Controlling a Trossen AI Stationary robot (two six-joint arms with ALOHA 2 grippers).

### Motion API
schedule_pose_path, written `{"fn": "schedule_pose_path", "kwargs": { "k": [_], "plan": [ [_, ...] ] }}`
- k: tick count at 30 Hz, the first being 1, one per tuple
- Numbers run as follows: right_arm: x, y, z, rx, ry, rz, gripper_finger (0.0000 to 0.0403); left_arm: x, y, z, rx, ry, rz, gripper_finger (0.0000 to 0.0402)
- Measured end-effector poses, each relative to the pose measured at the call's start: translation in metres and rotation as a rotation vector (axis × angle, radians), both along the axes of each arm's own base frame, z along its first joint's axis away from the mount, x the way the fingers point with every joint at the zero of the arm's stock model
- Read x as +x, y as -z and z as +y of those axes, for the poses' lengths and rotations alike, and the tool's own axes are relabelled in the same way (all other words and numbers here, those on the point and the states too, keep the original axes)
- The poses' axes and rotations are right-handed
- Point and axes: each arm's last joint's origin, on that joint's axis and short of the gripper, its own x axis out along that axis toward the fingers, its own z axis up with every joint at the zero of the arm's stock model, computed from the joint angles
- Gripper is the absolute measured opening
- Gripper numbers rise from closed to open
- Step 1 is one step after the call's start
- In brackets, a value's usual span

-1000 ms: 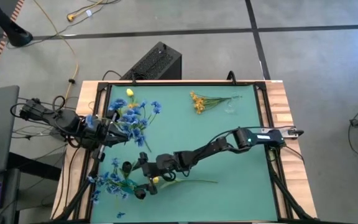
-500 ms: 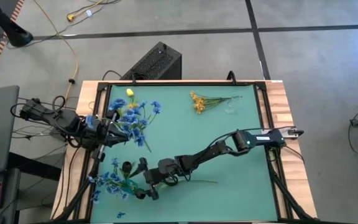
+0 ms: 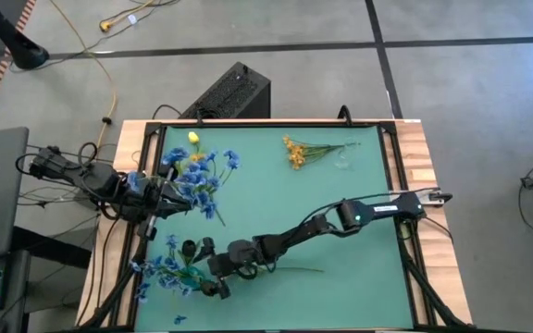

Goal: Sort flowers into vase by color
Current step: Put the blue flowers into the blue flower vase

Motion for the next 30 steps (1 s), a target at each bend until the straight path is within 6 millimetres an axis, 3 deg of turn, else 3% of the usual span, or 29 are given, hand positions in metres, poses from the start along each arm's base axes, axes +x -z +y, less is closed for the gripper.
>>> {"fn": "schedule_pose_path", "kwargs": {
  "k": [5,13,21,30],
  "plan": [
    [0.002,-0.018,0.001,0.014,-0.008,-0.066,0.0377,0.0,0.001,0.0,0.001,0.011,0.006,0.0002],
    [0.012,0.028,0.004,0.067,-0.015,-0.005,0.0377,0.0,0.001,0.0,0.022,0.01,0.001,0.0002],
    [0.017,0.024,0.005,0.062,-0.015,-0.006,0.0376,0.0,0.002,0.0,0.019,0.012,0.012,0.0002],
    [0.018,0.026,0.004,0.061,-0.012,0.014,0.0311,0.0,0.003,-0.001,0.027,0.013,0.028,0.0002]
  ]
}}
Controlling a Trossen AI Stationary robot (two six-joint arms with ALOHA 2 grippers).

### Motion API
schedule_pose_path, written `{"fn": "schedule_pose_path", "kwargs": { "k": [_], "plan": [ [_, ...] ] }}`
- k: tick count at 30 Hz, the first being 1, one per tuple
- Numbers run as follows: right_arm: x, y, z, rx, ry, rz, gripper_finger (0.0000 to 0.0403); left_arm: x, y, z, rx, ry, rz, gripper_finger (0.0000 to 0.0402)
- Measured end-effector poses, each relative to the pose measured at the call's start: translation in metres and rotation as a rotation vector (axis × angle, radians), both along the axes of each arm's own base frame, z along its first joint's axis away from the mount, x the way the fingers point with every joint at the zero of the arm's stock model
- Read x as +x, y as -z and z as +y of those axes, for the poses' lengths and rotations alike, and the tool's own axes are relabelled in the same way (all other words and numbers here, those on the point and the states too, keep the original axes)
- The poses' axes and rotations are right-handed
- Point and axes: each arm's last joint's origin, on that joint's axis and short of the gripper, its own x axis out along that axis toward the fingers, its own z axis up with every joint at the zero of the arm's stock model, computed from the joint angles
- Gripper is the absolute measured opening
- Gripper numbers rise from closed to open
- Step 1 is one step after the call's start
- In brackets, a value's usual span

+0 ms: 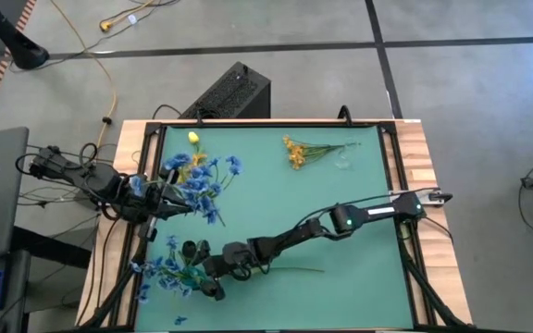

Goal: Sort flowers into vase by color
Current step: Put the blue flowers into the blue flower vase

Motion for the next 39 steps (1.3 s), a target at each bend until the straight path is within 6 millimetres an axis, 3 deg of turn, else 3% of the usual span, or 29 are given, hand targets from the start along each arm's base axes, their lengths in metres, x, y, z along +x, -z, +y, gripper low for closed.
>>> {"fn": "schedule_pose_path", "kwargs": {
  "k": [5,10,15,18,23,29,34,39],
  "plan": [
    [0.001,-0.004,-0.005,-0.002,0.007,0.01,0.0284,0.0,0.0,0.0,0.002,0.0,-0.001,0.0002],
    [0.003,-0.024,-0.016,-0.031,0.022,0.083,0.0284,0.0,-0.001,0.0,0.002,0.0,-0.008,0.0002],
    [0.004,-0.045,-0.044,-0.094,0.039,0.114,0.0284,-0.002,-0.003,0.002,0.021,-0.023,-0.039,0.0002],
    [0.0,-0.039,-0.072,-0.02,-0.012,0.111,0.0283,-0.006,-0.007,0.005,0.017,-0.082,-0.068,0.0002],
    [-0.025,-0.024,-0.117,0.08,0.004,0.099,0.0283,-0.019,-0.015,0.015,0.024,-0.235,-0.142,0.0002],
    [-0.067,-0.04,-0.145,0.084,0.1,0.005,0.0282,-0.031,-0.023,0.02,0.033,-0.261,-0.228,0.0002],
    [-0.09,-0.039,-0.17,0.177,0.166,-0.015,0.0282,-0.025,-0.02,0.014,0.069,-0.163,-0.297,0.0002],
    [-0.097,-0.035,-0.187,0.301,0.195,-0.007,0.0282,-0.014,-0.017,0.009,0.103,-0.144,-0.291,0.0002]
  ]
}}
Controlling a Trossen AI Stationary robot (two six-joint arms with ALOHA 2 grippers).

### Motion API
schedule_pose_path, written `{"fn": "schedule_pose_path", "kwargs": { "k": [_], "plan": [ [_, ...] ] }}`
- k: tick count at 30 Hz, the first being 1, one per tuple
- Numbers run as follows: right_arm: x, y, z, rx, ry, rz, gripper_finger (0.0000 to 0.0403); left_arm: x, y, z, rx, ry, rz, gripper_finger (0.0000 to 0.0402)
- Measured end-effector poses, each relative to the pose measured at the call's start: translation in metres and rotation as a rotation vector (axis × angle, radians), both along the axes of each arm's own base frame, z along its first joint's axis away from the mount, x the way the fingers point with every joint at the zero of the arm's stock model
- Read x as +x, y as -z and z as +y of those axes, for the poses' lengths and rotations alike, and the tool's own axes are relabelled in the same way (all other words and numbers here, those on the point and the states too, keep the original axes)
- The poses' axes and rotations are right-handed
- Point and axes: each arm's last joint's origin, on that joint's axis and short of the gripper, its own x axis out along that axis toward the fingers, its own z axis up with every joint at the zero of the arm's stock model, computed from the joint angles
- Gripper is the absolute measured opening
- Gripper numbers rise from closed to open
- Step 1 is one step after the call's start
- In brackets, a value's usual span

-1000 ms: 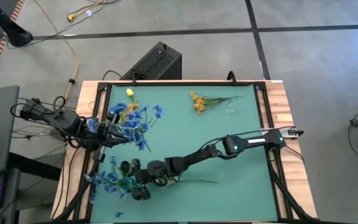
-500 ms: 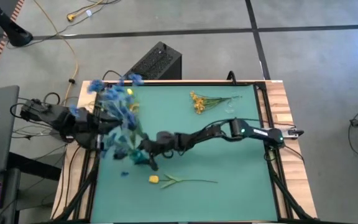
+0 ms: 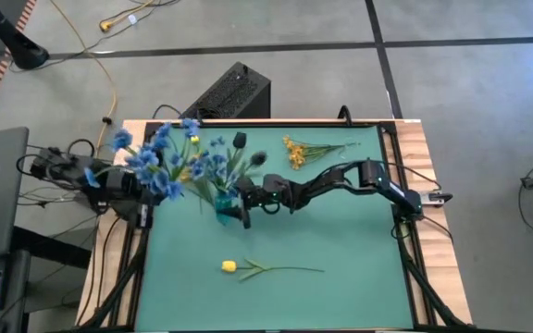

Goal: Sort flowers into vase by color
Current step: Put the blue flowers into the blue flower vase

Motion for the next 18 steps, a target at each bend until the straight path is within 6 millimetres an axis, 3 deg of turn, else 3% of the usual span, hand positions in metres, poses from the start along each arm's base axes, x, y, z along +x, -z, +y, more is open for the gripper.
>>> {"fn": "schedule_pose_path", "kwargs": {
  "k": [8,11,18],
  "plan": [
    [0.001,-0.005,0.003,0.043,-0.015,-0.03,0.0282,0.037,0.012,-0.018,0.037,0.052,0.053,0.0001],
    [0.001,-0.004,0.005,0.043,-0.019,-0.026,0.0282,0.05,0.03,-0.026,0.034,0.045,0.006,0.0],
    [0.001,-0.004,0.004,0.066,-0.02,-0.021,0.0282,0.038,0.076,-0.034,0.002,0.059,-0.166,0.0]
  ]
}}
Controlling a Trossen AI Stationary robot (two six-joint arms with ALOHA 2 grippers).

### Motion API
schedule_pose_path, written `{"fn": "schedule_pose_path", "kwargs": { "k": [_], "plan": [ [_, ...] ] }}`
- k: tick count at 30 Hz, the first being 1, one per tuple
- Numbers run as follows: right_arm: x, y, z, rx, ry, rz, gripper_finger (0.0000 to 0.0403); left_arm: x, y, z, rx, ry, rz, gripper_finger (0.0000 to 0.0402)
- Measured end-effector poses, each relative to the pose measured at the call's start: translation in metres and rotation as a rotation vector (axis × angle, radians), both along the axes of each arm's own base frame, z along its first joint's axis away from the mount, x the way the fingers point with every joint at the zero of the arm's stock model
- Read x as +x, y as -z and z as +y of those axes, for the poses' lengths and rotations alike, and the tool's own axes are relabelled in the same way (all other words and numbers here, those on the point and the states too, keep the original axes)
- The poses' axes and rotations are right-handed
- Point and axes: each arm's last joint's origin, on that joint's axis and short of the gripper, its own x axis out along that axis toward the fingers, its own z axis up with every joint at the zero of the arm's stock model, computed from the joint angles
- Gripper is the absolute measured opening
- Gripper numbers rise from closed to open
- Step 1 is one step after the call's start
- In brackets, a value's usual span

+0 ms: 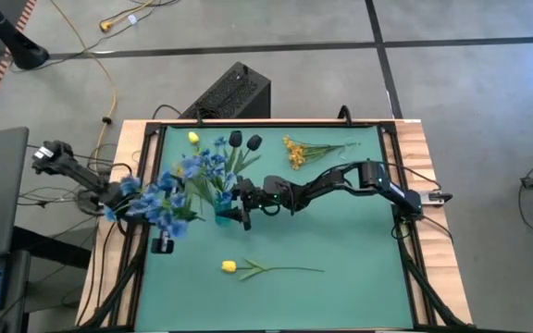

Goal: Sort flowers into vase by color
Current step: Put the blue flowers into the blue flower vase

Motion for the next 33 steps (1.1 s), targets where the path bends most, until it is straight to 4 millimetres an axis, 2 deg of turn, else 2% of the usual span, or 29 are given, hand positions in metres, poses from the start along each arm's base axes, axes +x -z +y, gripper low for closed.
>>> {"fn": "schedule_pose_path", "kwargs": {
  "k": [3,8,18,33],
  "plan": [
    [0.0,-0.001,0.001,0.002,-0.002,-0.003,0.0282,0.0,0.019,0.003,-0.024,-0.06,0.003,0.0],
    [0.006,-0.006,0.008,-0.009,0.0,-0.01,0.0282,0.012,0.032,0.006,-0.039,-0.106,0.03,0.0],
    [0.017,-0.013,0.035,-0.11,-0.001,0.034,0.0282,0.02,0.035,0.013,-0.062,-0.153,0.02,0.0],
    [0.017,-0.013,0.036,-0.114,-0.005,0.044,0.0282,0.02,0.037,0.014,-0.05,-0.195,0.062,0.0]
  ]
}}
